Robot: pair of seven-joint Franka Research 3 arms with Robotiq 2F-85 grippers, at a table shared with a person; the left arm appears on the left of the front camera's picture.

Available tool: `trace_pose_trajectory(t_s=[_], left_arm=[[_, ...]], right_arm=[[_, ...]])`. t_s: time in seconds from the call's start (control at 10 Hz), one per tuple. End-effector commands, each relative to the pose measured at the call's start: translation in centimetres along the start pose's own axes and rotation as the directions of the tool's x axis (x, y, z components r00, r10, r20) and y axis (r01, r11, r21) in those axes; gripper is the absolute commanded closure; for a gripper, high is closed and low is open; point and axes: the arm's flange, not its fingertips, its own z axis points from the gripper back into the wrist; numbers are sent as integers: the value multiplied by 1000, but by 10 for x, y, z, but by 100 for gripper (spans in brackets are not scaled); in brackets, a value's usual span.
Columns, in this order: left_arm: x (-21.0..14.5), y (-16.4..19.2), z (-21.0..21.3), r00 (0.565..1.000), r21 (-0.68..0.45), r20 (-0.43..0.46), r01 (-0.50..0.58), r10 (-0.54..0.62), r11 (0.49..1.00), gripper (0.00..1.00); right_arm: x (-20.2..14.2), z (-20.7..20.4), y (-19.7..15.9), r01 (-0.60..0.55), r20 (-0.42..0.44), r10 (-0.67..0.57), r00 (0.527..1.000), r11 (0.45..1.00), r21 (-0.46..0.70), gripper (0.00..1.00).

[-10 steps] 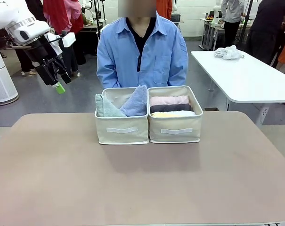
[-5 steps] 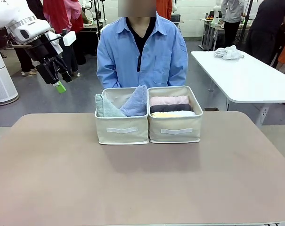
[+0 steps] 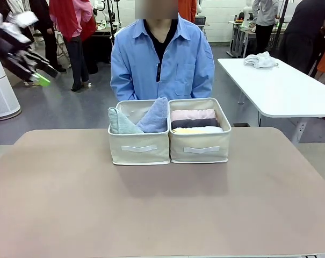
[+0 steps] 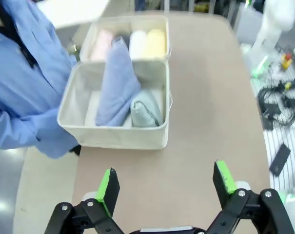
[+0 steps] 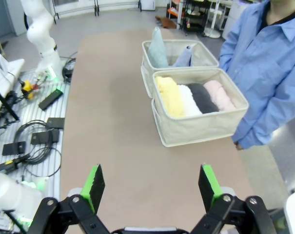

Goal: Sort the towels based on their folding style.
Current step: Pick up another triangle-folded towel from the table and place it in the left Fabric basket.

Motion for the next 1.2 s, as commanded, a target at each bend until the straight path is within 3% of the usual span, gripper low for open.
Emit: trace_pose_trajectory(t_s=[0.0,0.3,0.5,0.8,1.0,1.1], left_arm=[[-30,7,34,984,-46,177,-25,33,999,0],[-86,8,57,963,-51,261,-50,62,997,0],[-115,4,62,957,49,287,-62,45,997,0],[-127,-2,67,961,116,277,-33,-1,993,0],[-126,-2,70,961,80,276,-13,-10,997,0],[-127,5,74,965,77,260,-55,33,996,0]], right_arm=[[1,0,0,-16,-3,16,1000,1000,10,0],[1,0,0,-16,-3,16,1000,1000,10,0],[1,0,0,-16,-3,16,1000,1000,10,0],[1,0,0,-16,-3,16,1000,1000,10,0],[1,0,0,-16,-3,16,1000,1000,10,0],[1,0,0,-16,-3,16,1000,1000,10,0]])
